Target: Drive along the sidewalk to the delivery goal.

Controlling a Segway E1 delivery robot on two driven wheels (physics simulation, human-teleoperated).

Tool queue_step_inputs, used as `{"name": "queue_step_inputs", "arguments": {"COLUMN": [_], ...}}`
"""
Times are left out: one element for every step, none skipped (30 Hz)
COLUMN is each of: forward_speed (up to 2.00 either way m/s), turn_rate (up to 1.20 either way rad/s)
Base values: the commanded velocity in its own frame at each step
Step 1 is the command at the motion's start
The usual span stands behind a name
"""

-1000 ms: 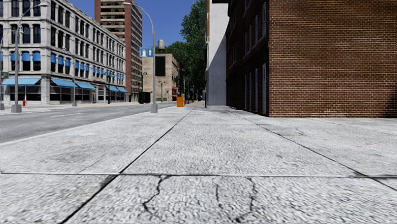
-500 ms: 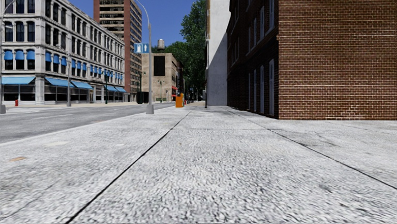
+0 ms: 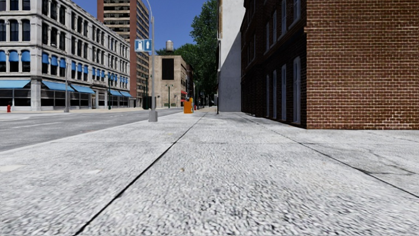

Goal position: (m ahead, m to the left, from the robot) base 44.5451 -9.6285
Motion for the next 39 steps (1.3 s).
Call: {"name": "queue_step_inputs", "arguments": {"forward_speed": [2.0, 2.0, 2.0, 2.0, 2.0, 2.0, 2.0, 2.0, 2.0, 2.0, 2.0, 2.0, 2.0, 2.0, 2.0, 2.0, 2.0, 2.0, 2.0, 2.0, 2.0, 2.0, 2.0, 2.0, 2.0, 2.0, 2.0, 2.0, 2.0, 2.0, 2.0, 2.0, 2.0, 2.0, 2.0, 2.0, 2.0, 2.0, 2.0], "turn_rate": [0.0, 0.0, 0.0, 0.0, 0.0, 0.0, 0.0, 0.0, 0.0, 0.0, 0.0, 0.0, 0.0, 0.0, 0.0, 0.0, 0.0, 0.0, 0.0, 0.0, 0.0, 0.0, 0.0, 0.0, 0.0, 0.0, 0.0, 0.0, 0.0, 0.0, 0.0, 0.0, 0.0, 0.0, 0.0, 0.0, 0.0, 0.0, 0.0]}}
